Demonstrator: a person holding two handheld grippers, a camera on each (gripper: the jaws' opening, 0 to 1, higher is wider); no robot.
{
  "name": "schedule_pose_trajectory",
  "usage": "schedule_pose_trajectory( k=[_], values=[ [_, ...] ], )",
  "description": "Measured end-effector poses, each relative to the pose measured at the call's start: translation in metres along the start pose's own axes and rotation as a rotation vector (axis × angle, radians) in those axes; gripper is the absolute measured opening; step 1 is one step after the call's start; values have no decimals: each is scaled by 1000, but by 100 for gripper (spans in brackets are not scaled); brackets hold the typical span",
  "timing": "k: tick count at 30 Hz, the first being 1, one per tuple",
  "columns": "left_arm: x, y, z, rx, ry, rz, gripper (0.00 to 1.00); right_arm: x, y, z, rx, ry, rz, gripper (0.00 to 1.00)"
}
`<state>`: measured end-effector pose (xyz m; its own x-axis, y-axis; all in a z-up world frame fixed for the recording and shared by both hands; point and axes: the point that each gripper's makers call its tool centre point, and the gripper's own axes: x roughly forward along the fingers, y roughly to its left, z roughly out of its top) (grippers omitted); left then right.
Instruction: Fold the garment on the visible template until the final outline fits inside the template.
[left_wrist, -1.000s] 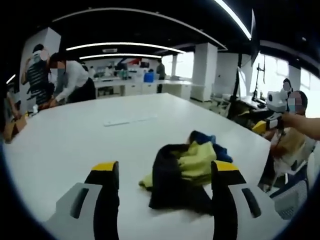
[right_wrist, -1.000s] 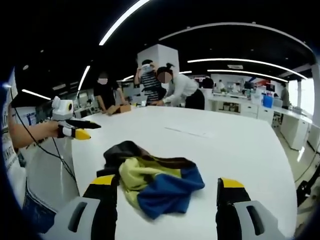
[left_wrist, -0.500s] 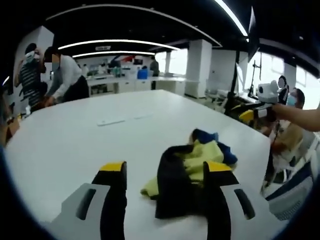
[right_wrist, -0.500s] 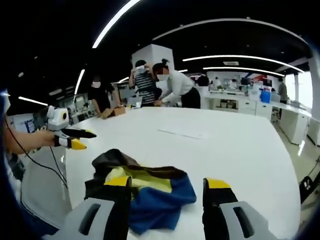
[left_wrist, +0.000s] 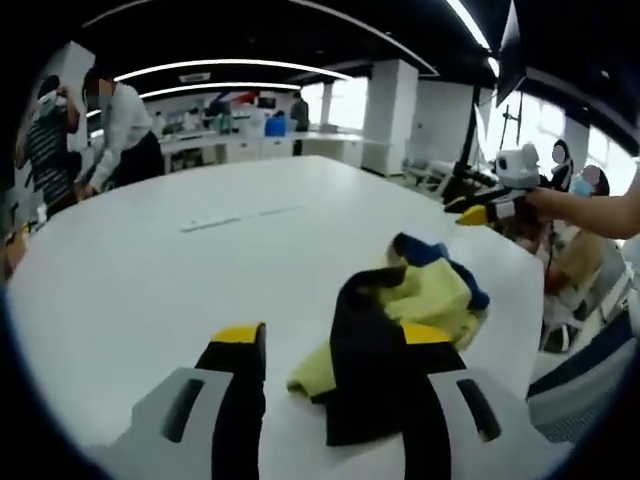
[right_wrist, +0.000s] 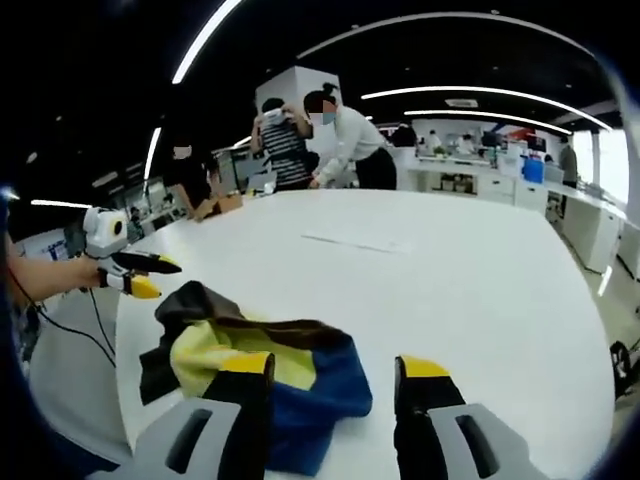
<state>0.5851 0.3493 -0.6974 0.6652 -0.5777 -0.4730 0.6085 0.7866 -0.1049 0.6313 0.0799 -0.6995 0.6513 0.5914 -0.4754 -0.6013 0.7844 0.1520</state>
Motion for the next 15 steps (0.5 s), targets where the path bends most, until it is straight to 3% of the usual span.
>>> schedule_pose_trajectory(
  k=[15],
  values=[
    [30,-6,-27,-31,99,-83,27,32,-16,-34,6,124,-18,37]
  ],
)
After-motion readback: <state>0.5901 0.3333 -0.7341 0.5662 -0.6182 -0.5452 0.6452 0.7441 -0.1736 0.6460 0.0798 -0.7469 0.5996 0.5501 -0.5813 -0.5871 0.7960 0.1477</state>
